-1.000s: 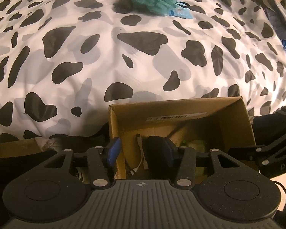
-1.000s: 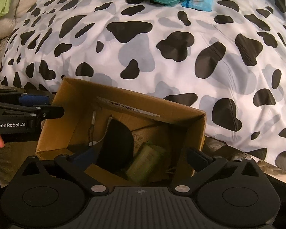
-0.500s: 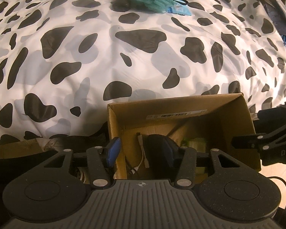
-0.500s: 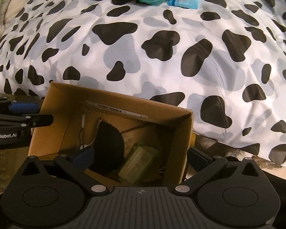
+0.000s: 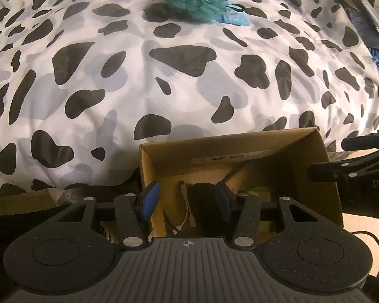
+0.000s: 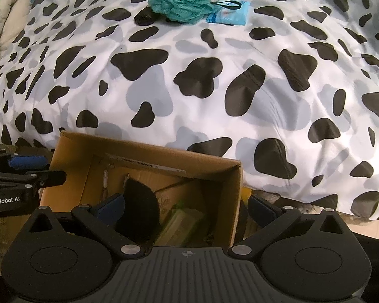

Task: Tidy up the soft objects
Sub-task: 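Move both tools back toward the teal bath puff and blue packet, then lower the right tool onto the teal bath puff and grasp it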

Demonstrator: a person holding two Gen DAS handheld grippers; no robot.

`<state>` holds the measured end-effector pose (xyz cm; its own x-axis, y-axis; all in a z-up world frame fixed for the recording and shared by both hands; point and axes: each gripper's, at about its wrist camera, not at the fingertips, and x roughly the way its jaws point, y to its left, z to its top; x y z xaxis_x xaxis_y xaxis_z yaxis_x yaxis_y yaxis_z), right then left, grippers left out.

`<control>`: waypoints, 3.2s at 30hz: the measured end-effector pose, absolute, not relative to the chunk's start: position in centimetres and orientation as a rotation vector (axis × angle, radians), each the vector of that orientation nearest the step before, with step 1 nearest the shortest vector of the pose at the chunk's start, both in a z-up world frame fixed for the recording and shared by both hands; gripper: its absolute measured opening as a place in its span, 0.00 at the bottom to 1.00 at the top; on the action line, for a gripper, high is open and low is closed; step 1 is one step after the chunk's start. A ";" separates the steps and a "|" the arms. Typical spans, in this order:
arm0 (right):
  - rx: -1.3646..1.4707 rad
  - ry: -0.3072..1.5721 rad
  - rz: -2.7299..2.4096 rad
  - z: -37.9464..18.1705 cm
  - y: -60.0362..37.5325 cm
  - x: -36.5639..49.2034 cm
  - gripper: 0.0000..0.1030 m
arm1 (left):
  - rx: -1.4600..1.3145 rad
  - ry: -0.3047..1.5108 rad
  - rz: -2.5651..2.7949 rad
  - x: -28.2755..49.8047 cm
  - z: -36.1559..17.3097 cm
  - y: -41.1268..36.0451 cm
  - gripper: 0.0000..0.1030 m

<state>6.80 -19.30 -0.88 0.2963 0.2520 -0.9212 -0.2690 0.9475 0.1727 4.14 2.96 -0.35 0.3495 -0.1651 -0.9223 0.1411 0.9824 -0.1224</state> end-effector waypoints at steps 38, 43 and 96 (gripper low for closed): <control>-0.077 1.045 0.239 1.1 -20.1 7.1 1.00 | -0.038 1.027 -0.154 4.1 1.9 2.9 0.47; -0.069 1.010 0.254 1.6 -20.2 7.4 1.00 | -0.053 0.981 -0.157 4.1 2.3 2.8 0.76; -0.025 0.838 0.515 2.7 -18.2 21.4 1.00 | 0.299 0.823 -0.064 15.9 2.7 1.7 0.78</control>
